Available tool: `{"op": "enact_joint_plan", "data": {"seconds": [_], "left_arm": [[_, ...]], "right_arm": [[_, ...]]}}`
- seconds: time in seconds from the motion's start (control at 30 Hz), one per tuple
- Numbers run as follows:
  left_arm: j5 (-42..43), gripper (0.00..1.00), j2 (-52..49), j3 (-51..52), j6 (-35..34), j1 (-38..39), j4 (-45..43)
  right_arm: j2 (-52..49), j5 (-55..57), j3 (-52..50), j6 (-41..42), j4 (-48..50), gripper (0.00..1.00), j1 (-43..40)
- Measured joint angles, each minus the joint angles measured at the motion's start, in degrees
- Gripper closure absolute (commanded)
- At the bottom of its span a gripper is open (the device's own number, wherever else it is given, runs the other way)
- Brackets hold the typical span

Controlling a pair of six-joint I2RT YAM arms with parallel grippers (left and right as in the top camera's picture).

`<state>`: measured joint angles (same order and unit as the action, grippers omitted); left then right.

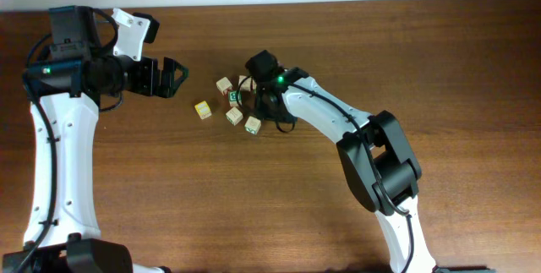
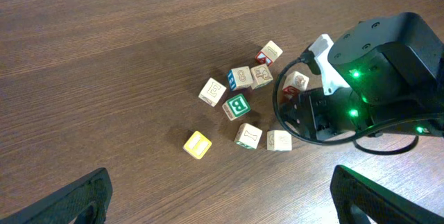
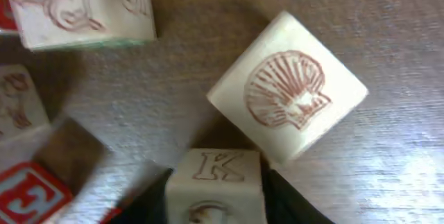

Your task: Rotate 5 blocks

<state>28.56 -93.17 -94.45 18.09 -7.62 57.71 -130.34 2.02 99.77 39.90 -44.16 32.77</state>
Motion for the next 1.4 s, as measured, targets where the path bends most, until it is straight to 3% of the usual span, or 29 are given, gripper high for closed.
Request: {"op": "enact_joint_plan", "data": {"seconds": [0.13,0.27,0.4,0.63,0.83,0.93,1.17,1.4], "left_arm": [[0.0,0.01,-0.02,0.0,0.0,0.0,0.02],[0.0,0.01,-0.02,0.0,0.0,0.0,0.02],[0.0,0.01,-0.02,0.0,0.0,0.0,0.0],[0.0,0.01,-0.04,-0.02,0.0,0.0,0.02],[0.0,0.01,-0.07,-0.02,0.0,0.0,0.0],[0.0,0.01,-0.07,-0.02,0.0,0.0,0.02],[0.0,0.01,-0.07,-0.02,0.0,0.0,0.0],[0.0,0.01,-0.07,-0.02,0.0,0.0,0.0]], "right_arm": [[1.33,-0.22,0.04,-4.61,-4.22,0.72,-1.36],[8.52,-0.22,0.2,-7.67,-8.31,0.73,-2.84],[12.44,0.15,0.46,-9.9,-20.94,0.78,-3.98],[12.41,0.13,-13.09,-10.58,-17.46,0.78,-4.59],[12.41,-2.23,-15.19,-13.14,-15.3,0.79,-9.6],[12.41,-3.85,-16.59,-14.84,-14.08,0.7,-9.7],[12.41,-4.79,-16.76,-16.06,-14.08,0.61,-9.7],[12.41,-4.98,-16.52,-16.13,-14.75,0.46,-9.77]]}}
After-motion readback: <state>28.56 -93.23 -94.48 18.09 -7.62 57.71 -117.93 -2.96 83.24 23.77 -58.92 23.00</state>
